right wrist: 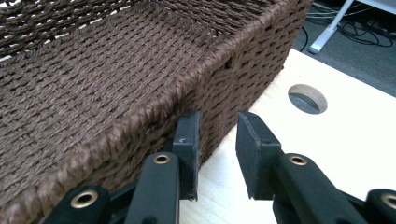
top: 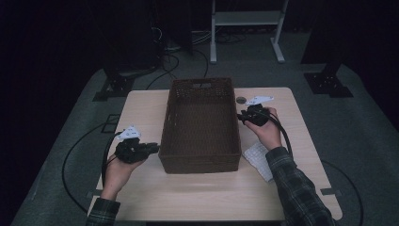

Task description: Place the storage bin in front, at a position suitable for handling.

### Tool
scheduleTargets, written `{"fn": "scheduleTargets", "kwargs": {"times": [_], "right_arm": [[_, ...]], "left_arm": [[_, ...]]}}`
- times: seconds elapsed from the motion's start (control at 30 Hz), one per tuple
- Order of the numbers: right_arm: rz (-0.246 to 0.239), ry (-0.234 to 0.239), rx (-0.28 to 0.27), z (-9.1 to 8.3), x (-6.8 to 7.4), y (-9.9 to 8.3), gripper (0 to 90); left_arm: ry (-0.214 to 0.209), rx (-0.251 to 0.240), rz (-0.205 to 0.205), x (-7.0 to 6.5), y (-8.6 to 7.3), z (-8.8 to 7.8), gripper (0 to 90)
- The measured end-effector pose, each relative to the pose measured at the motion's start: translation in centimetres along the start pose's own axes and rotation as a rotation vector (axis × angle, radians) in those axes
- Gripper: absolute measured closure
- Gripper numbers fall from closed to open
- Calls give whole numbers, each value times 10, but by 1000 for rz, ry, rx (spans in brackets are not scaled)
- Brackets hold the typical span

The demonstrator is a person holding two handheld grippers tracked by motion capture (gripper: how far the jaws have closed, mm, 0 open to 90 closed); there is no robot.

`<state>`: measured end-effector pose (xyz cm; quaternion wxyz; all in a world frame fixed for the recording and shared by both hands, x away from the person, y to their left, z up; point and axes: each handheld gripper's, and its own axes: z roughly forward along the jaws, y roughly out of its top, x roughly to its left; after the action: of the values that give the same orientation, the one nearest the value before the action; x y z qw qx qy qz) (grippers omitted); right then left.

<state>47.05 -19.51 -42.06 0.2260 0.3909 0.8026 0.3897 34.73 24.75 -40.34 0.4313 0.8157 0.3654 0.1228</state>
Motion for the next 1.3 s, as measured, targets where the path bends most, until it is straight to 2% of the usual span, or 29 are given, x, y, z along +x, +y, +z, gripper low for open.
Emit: {"fn": "scheduleTargets", "kwargs": {"times": [0.27, 0.5, 0.63, 1.03, 1.17, 1.3], "right_arm": [[12, -18, -3, -11, -6, -7, 617], [16, -21, -5, -25, -7, -19, 568], [11, -18, -2, -32, -4, -25, 549], [-2, -12, -14, -52, 5, -43, 512], [-9, -11, 0, -57, 10, -50, 477], [-20, -16, 12, -64, 15, -60, 459]], "left_arm": [[26, 3, -5, 1, -3, -1, 617], [28, -11, -7, -1, -3, -6, 496], [34, -21, 0, -3, -2, -8, 469], [42, -36, -16, -5, -5, -13, 351], [48, -37, -33, -5, -8, -15, 278], [45, -38, -29, -5, -8, -16, 250]]}}
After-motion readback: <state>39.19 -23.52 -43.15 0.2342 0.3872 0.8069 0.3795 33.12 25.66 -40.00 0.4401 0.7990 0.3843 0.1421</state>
